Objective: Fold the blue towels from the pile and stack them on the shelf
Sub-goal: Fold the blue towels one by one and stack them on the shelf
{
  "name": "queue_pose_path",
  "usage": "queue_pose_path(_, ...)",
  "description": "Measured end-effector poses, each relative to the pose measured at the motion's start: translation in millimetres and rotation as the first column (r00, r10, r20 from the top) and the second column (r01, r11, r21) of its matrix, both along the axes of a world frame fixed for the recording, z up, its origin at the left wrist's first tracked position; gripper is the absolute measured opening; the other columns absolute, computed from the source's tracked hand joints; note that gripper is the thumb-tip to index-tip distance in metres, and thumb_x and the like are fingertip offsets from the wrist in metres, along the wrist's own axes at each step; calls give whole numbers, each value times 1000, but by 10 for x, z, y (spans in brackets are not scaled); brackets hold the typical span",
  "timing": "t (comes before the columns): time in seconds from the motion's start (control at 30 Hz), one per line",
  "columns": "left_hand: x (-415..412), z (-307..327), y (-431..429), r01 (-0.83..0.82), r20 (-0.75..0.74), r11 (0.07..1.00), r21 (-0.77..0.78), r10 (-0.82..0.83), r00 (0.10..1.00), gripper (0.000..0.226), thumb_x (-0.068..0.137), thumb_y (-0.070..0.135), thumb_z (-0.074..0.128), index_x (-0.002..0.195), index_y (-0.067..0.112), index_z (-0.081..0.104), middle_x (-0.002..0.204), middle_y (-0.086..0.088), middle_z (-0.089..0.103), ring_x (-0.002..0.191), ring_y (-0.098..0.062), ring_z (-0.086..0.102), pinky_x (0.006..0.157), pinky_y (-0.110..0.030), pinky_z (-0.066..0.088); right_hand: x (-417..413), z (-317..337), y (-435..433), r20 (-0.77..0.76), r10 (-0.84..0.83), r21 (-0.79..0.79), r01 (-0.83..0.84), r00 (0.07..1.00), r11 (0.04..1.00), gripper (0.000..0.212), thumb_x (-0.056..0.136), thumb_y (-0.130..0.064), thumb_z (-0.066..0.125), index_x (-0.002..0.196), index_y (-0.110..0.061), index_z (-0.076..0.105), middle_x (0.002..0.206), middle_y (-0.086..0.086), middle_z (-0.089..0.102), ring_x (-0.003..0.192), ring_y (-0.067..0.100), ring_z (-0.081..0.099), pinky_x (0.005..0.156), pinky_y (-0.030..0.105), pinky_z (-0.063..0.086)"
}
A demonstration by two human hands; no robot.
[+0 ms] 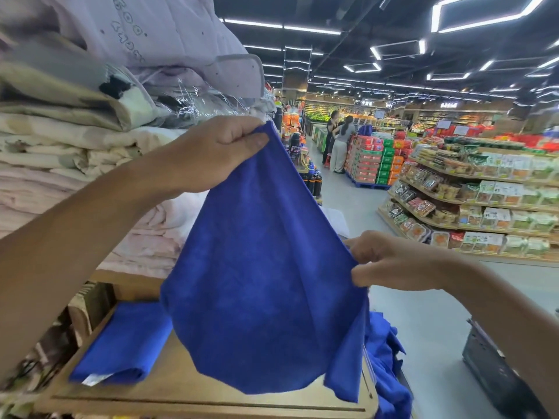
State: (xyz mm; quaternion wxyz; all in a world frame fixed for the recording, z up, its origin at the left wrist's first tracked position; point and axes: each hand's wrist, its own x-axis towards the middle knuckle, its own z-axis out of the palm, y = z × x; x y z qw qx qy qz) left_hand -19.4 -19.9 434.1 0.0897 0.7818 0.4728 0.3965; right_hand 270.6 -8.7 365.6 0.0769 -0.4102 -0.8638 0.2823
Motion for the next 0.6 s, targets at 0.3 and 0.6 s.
queue_pose_path(0.3, -94, -70, 22, 52, 81, 998, 27, -54, 995, 32, 104, 34, 46, 99, 7, 63, 85, -7, 66, 77, -17, 59, 75, -38, 46, 407, -183, 98, 87, -82, -90, 89, 993, 992, 18, 95, -8, 59, 90, 4, 71, 91, 33, 63, 74, 21, 52, 71, 39, 37)
queue_pose_path(0.6, -671, -1014, -284, 0, 309, 992, 126, -40, 950, 44, 99, 59, 53, 108, 18, 68, 94, -26, 65, 81, -49, 63, 65, -60, 54, 1015, -684, 171, -584, -212, -138, 162, 783, 977, 24, 75, -8, 74, 93, -24, 69, 80, 8, 72, 72, 13, 66, 64, 20, 55)
